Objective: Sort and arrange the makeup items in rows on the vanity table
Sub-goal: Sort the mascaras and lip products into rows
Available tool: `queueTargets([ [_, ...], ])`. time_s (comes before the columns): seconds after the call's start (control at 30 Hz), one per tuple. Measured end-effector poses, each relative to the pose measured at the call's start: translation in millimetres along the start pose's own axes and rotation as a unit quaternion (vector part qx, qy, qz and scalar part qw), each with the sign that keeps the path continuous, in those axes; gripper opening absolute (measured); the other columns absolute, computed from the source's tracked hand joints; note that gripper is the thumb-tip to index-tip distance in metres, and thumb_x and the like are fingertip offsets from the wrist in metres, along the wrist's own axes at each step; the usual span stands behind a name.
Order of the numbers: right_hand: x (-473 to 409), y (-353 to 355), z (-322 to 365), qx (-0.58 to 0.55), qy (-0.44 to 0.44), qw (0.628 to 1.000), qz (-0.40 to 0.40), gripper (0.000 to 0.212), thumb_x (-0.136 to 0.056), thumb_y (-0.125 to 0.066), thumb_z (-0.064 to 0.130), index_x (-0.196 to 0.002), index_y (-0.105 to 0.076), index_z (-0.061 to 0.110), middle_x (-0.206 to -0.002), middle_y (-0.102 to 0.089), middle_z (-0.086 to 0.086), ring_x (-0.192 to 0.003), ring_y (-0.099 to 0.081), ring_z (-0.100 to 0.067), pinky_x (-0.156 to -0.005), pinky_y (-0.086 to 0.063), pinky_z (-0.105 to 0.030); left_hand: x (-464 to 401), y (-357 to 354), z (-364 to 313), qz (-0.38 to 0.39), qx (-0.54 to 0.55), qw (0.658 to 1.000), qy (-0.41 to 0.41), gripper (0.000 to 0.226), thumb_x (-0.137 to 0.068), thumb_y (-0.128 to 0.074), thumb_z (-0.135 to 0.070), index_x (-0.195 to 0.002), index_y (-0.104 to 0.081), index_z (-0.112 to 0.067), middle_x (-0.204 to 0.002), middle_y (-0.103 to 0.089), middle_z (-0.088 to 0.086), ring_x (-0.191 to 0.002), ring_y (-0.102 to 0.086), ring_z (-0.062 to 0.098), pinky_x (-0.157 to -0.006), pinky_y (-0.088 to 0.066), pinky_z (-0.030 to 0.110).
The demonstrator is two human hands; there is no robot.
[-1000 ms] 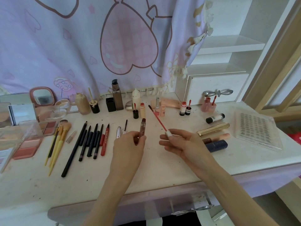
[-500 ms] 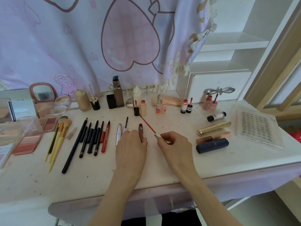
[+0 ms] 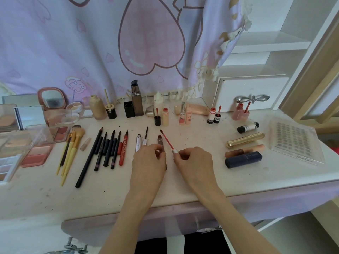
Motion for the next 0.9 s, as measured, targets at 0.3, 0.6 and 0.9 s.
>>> queueTargets([
  [0.3, 9.4, -7.4, 8.6, 0.022, 0.060, 0.998, -0.016, 0.027, -0.094, -0.050, 0.034, -0.100, -0.071, 0.017, -0.084, -0.055, 0.002, -0.069, -0.048, -0.009, -0.062, -0.031, -0.012, 1.6, 3.7, 1.7, 0.007, 0.048, 0.999, 0.018, 0.015, -0.086, -0.058, -0.011, -0.094, -0.071, -0.007, -0.075, -0.066, -0.002, -0.066, -0.061, 0.007, -0.062, -0.044, 0.013],
  [0.6, 19.2, -8.5, 9.1, 0.072, 0.138, 0.987, -0.044, 0.022, -0.092, -0.052, 0.019, -0.105, -0.070, 0.015, -0.093, -0.055, -0.005, -0.089, -0.047, -0.023, -0.074, -0.033, -0.031, 1.1, 3.0, 4.6, 0.043, 0.057, 0.997, 0.014, 0.023, -0.086, -0.059, -0.009, -0.107, -0.069, -0.012, -0.092, -0.068, -0.003, -0.067, -0.052, -0.005, -0.059, -0.037, 0.001],
  [0.9, 20.1, -6.0, 6.6, 0.109, 0.167, 0.979, -0.041, 0.024, -0.093, -0.052, 0.023, -0.110, -0.067, 0.019, -0.104, -0.059, -0.004, -0.098, -0.049, -0.023, -0.078, -0.029, -0.032, 1.8, 2.9, 3.3, 0.073, 0.020, 0.997, 0.011, 0.024, -0.089, -0.057, -0.014, -0.111, -0.066, -0.014, -0.099, -0.068, 0.001, -0.071, -0.053, 0.002, -0.055, -0.036, 0.000],
])
Point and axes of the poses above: each hand's wrist, its own x-axis away from the middle knuckle, its own y-axis out of the back of the hand, z = x × y, the point moved 5 cm from there along -x, towards the middle knuckle
